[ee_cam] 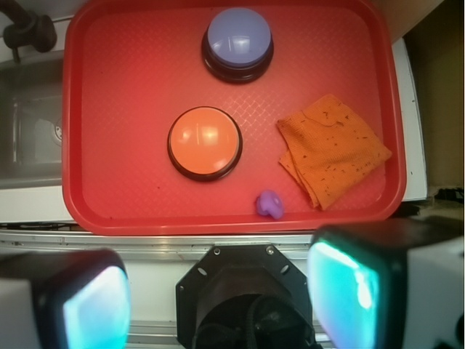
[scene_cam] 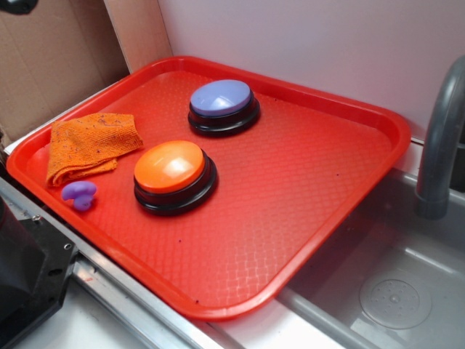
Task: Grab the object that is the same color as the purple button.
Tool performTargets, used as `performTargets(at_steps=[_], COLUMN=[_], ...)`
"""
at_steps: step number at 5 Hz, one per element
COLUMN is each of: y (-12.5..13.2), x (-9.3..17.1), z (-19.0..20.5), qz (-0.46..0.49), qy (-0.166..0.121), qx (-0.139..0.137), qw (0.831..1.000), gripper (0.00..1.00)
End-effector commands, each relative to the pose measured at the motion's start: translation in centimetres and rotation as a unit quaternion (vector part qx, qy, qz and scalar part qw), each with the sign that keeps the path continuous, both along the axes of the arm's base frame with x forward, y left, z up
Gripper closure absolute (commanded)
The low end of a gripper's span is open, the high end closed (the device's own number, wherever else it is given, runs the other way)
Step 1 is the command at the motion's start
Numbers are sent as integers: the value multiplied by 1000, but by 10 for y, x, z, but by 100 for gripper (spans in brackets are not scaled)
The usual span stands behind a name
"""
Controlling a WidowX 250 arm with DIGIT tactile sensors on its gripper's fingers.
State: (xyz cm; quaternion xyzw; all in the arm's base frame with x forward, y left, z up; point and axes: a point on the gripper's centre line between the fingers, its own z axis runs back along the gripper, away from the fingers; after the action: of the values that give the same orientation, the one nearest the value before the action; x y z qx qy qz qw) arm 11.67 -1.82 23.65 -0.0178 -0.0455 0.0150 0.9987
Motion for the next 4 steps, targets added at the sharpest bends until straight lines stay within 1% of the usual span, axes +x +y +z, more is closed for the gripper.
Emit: performTargets(at_steps=[1, 2, 3, 4], y=[0, 17, 25, 44], x=[0, 10, 4, 5], z=[0, -34, -59, -97], qz=[0, -42, -19, 5], qy=[0, -14, -48, -43], qx=[0, -33, -1, -1], qw=[1000, 998, 999, 999], gripper=[0, 0, 0, 0])
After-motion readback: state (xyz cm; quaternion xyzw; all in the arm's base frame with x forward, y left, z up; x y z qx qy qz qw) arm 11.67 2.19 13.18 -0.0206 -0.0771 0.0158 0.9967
